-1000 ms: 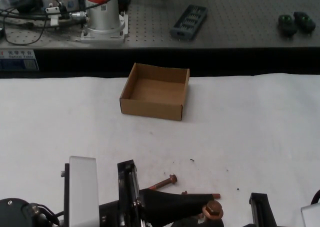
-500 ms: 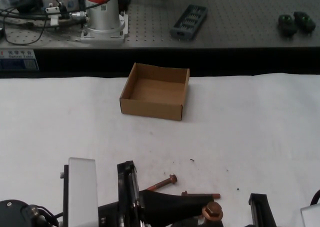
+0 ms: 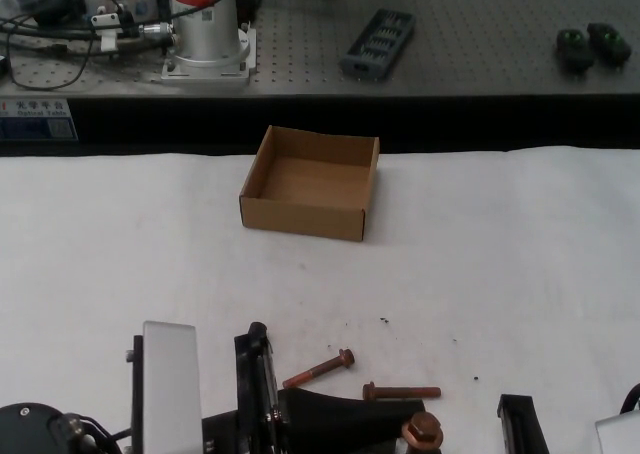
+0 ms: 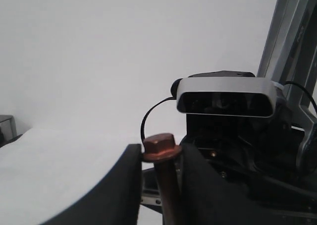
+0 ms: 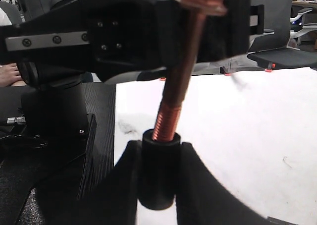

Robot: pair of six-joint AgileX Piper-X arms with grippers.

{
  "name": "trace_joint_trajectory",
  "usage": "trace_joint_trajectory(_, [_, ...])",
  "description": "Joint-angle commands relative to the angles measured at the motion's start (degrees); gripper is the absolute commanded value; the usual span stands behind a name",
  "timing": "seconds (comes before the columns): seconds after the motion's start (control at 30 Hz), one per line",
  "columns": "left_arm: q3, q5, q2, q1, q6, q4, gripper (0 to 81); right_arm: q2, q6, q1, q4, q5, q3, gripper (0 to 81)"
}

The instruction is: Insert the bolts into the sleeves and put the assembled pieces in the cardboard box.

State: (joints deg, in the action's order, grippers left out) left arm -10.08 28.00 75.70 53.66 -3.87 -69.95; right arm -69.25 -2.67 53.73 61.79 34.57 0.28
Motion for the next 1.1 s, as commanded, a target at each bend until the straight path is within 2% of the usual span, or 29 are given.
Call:
trace_joint_trajectory(0.0, [0.5, -0.7, 0.2, 0.4, -0.1, 4.1, 0.6, 0.2, 0.1, -0.4, 2.4, -0.5, -0.6, 5.5])
trace_joint_trajectory(0.27, [0.8, -0.9, 0.2, 0.4, 0.0, 4.2, 0.6, 0.2, 1.4, -0.4, 2.4, -2.0, -0.5, 5.5])
trace_joint_trajectory(0.53, [2.5, -3.8, -2.3, 0.4, 1.2, 4.3, 0.6, 0.3, 1.4, -0.4, 3.2, -3.4, -0.5, 5.5])
trace_joint_trajectory(0.63, [2.9, -3.8, -3.6, 0.4, 0.8, 4.5, 0.6, 0.3, 1.4, -0.4, 3.2, -5.8, -0.5, 5.5])
trace_joint_trajectory(1.07, [2.8, -3.8, -3.9, 0.4, 2.1, 9.8, 0.6, 0.3, 0.9, -0.4, 7.0, -5.8, -0.5, 5.5])
